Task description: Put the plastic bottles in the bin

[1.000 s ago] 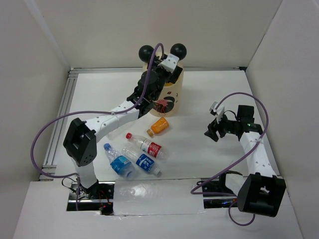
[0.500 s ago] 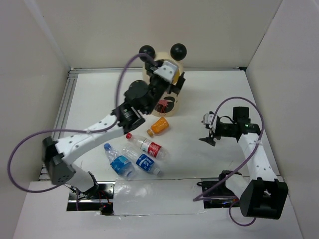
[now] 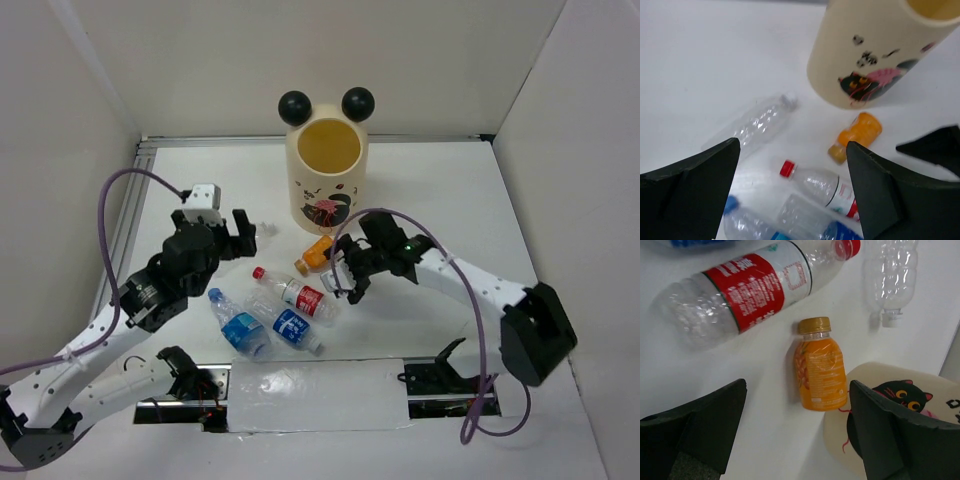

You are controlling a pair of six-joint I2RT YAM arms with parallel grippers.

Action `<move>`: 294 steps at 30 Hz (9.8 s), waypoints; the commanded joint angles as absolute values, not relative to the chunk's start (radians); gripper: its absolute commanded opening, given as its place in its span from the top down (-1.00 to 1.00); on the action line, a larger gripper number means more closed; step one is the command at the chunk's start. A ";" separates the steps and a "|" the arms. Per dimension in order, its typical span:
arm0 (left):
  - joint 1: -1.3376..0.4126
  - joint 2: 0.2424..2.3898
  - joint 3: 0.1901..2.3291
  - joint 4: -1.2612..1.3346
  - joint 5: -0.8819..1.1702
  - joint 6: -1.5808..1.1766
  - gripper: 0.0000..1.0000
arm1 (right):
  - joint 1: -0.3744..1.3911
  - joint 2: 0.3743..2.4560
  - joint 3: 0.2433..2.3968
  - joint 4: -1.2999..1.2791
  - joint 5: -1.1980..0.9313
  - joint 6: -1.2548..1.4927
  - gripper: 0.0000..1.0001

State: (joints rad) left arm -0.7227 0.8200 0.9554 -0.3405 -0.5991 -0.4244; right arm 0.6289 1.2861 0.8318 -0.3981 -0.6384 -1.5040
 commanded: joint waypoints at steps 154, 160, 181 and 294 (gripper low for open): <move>-0.724 1.306 1.465 0.319 -0.119 -0.090 -0.98 | 0.418 1.163 0.994 -0.622 -0.725 -0.795 0.16; -0.724 0.945 1.212 -0.208 -0.457 -0.404 -1.00 | 0.661 1.291 1.005 -0.392 -0.575 -0.464 -0.09; -0.724 0.623 0.770 -1.081 -0.474 -1.407 -1.00 | 0.943 1.962 1.421 -0.348 -0.196 -0.179 -0.75; -0.577 1.069 1.328 -0.287 -0.063 -0.595 0.88 | 0.101 1.231 1.263 -0.822 -1.079 -0.908 0.86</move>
State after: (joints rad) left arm -0.5659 0.9737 1.2003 -0.5484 -0.1497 -0.7780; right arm 0.0879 1.3033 1.3697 -0.8200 -1.1866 -0.9375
